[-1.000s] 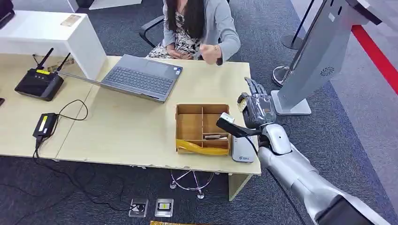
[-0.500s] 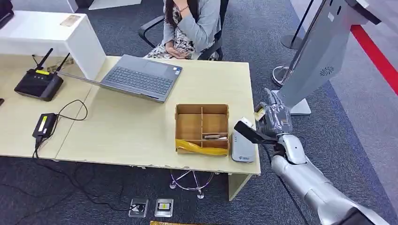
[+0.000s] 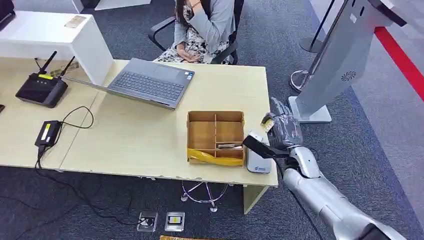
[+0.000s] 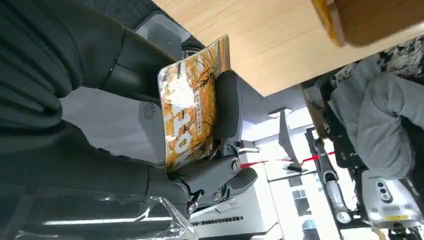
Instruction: Pass the card to the sensor for recognition and then transmit it.
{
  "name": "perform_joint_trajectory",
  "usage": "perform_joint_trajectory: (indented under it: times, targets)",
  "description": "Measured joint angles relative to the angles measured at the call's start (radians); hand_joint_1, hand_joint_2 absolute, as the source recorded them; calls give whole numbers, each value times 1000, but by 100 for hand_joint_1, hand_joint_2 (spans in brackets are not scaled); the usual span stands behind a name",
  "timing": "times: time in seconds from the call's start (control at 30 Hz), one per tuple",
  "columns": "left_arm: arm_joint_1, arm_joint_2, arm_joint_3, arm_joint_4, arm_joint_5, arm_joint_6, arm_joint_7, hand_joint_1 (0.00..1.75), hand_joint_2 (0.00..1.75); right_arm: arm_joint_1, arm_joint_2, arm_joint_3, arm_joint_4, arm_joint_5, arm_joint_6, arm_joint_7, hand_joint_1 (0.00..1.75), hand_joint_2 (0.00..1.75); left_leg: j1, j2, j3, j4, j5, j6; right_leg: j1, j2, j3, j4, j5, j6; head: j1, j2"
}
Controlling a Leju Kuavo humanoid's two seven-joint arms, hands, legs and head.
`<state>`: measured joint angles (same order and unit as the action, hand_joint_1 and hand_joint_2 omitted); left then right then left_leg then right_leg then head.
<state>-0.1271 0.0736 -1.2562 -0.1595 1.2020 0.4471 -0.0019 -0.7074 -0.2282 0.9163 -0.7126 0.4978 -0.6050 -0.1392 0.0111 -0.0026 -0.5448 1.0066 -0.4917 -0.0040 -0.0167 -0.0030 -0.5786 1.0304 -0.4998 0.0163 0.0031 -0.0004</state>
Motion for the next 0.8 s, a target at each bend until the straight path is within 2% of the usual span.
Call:
perform_joint_trajectory:
  times: [0.33, 0.8]
  targets:
    - [0, 0, 0, 0, 9, 16, -1, 0, 0, 6, 26, 15, 51, -75, 8, -25, 175, 175, 0, 0, 0, 0, 0, 0, 0, 0, 0, 0, 0, 0, 0, 0]
    - [0, -2, 0, 0, 13, 22, -5, 0, 0, 7, 34, 19, 117, -135, 4, -34, 175, 175, 0, 0, 0, 0, 0, 0, 0, 0, 0, 0, 0, 0, 0, 0]
